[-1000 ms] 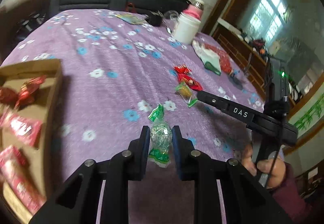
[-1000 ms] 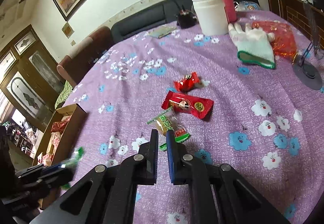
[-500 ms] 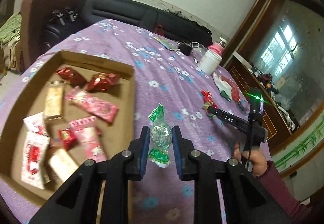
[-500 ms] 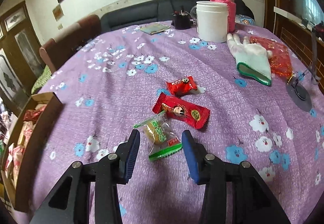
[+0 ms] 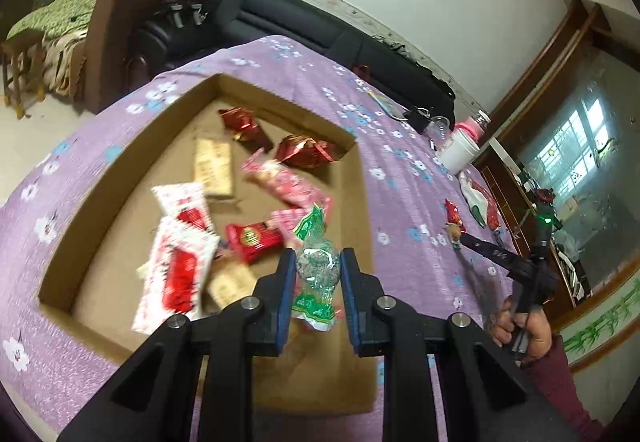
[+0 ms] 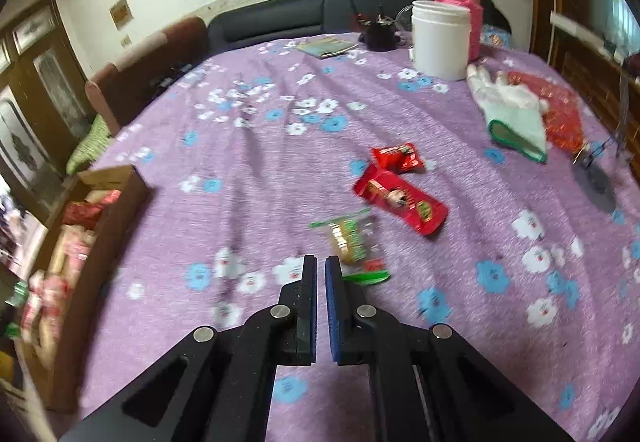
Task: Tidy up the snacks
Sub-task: 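Grasp the clear green-trimmed cake packet with the right tool while the left tool carries the candy toward the tray, then lower both held snacks into the tray and open both tools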
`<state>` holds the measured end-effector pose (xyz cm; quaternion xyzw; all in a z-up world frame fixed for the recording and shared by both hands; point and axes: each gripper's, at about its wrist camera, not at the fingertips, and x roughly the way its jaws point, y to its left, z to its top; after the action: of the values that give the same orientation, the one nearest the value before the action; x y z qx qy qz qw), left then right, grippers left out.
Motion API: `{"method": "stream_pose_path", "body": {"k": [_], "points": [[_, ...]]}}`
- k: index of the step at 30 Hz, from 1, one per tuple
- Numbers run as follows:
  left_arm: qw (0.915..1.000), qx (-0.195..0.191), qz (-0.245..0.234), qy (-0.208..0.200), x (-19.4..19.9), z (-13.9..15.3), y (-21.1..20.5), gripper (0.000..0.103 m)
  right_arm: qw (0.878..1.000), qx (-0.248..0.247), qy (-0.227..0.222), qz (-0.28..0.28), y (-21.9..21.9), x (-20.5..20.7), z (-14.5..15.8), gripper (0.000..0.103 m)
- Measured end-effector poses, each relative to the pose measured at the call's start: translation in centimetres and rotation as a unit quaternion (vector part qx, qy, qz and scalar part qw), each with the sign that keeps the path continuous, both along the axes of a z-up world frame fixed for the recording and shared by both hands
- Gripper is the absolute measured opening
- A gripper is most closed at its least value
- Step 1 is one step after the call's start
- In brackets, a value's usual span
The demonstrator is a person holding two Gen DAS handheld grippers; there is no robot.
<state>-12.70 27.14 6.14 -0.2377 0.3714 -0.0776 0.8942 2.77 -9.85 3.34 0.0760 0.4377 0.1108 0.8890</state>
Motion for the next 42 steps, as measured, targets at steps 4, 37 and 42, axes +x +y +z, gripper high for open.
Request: {"method": "stream_pose_path", "body": {"k": [4,37,42], "points": [[1.0000,-0.007,0.006,0.000,-0.6,-0.4,1.1,0.021,0.997,0.074,0.005,-0.005,-1.6,-0.7,1.5,0.005],[0.9995,0.018,0.000,0.027,-0.2,-1.9,0.3,0.022,0.997,0.043,-0.006,0.059,5.0,-1.4,4.0,0.022],[0.9988,0.031,-0.007,0.037,-0.3,-2.0,-0.1,0.040,0.990,0.053,-0.012,0.133,10.7,-3.2,6.0,0.022]]}}
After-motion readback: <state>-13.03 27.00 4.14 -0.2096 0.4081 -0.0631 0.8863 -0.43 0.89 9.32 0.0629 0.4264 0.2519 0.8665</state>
